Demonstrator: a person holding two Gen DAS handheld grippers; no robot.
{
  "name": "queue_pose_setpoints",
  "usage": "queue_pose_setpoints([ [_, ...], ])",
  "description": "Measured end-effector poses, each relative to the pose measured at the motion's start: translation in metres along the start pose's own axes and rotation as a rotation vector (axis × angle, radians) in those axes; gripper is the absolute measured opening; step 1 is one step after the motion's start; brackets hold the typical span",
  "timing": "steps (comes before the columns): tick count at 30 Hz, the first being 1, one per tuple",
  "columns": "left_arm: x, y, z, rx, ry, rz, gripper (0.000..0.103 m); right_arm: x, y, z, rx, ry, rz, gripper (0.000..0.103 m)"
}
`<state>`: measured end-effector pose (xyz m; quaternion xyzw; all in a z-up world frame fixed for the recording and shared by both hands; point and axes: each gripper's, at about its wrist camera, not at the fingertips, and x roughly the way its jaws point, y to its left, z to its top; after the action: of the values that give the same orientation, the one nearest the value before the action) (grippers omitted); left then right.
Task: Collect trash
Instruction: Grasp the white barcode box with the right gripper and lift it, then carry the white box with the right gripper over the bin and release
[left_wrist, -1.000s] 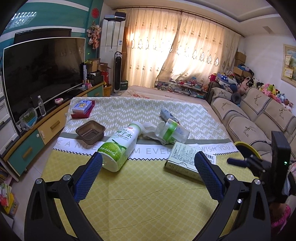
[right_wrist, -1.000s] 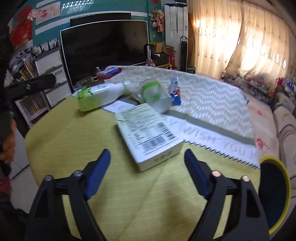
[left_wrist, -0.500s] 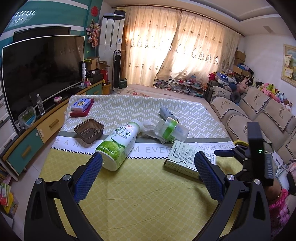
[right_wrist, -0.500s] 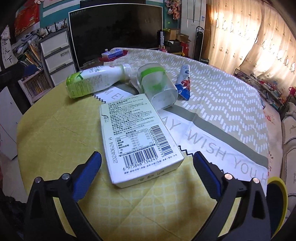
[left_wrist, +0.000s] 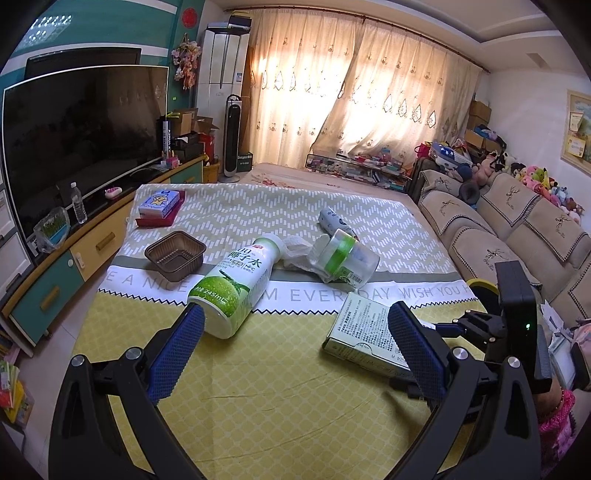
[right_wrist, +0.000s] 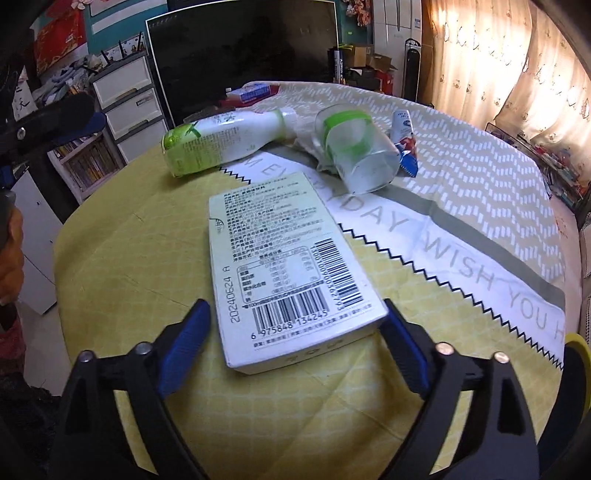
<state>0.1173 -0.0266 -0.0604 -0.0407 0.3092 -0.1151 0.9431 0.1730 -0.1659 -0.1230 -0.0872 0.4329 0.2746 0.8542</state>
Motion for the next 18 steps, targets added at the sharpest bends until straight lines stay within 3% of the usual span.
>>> queue_pose_setpoints([
  [2,0.000,0.000,0.000,0.000,-0.002,0.001,0.098,0.001,0.000,0.000,0.010,0.000,0.005,0.089],
  [4,-0.001,0.001,0.000,-0.002,-0.005,0.001,0.098,-0.001,-0.003,0.000,0.027,-0.007,-0.006,0.076],
  [18,0.002,-0.003,-0.003,0.008,0.008,-0.004,0.098,-0.078,-0.035,-0.035,0.240,-0.189,-0.061,0.075],
])
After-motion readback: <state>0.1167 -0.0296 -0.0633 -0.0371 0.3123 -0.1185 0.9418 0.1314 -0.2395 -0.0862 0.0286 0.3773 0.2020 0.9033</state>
